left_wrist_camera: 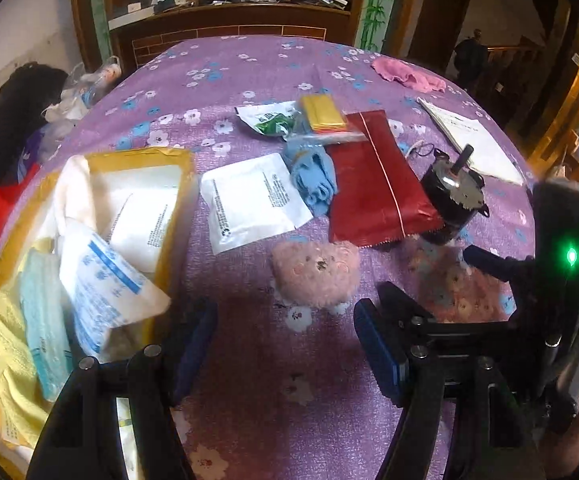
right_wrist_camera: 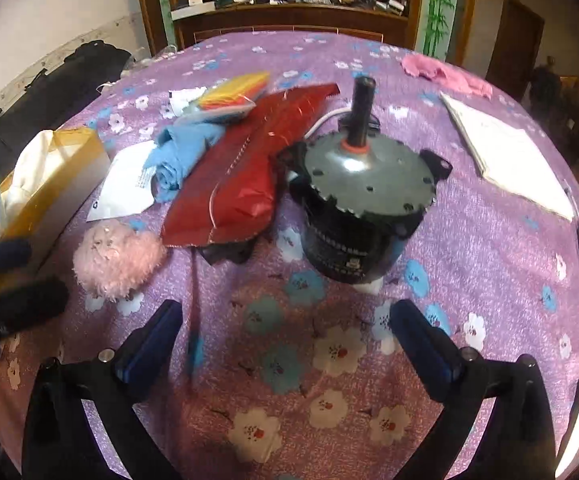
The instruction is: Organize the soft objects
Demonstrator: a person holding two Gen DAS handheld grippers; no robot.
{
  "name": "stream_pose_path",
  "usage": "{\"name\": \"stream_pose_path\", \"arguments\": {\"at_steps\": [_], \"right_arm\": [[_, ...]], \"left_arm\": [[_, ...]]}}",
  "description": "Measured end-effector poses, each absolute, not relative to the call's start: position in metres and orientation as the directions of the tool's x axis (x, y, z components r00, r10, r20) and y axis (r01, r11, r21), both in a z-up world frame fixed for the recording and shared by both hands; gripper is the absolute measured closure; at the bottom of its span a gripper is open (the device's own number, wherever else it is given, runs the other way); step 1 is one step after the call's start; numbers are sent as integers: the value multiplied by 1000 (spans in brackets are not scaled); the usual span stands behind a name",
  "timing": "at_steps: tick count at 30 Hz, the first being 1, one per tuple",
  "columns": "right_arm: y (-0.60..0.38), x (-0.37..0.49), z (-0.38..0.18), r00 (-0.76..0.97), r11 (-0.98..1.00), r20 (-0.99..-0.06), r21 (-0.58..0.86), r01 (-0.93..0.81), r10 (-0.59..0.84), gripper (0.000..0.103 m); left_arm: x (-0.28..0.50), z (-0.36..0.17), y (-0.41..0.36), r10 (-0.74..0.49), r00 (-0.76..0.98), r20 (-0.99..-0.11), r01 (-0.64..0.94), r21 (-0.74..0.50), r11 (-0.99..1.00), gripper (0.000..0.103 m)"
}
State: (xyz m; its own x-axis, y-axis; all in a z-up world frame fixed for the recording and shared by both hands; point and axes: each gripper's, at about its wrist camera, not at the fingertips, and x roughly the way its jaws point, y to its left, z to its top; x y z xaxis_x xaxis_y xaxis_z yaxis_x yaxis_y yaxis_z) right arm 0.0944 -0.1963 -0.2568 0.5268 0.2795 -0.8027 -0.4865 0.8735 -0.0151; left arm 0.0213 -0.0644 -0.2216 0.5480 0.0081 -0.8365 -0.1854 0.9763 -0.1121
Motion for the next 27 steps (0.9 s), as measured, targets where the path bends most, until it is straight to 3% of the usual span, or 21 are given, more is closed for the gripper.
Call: {"name": "stream_pose_path", "arguments": {"at_steps": [8,27], "right_arm": [[-197,95,-257,525,874,-803,-10,-486,283,0],[-196,95,-257,525,873,-803,-10,-487,283,0]], "left_arm": [[20,-225,-57,-51,569,-821,-195,-195,961,29],[18,-224,-55,-42,556,-830,-198,-181,963,29]]}}
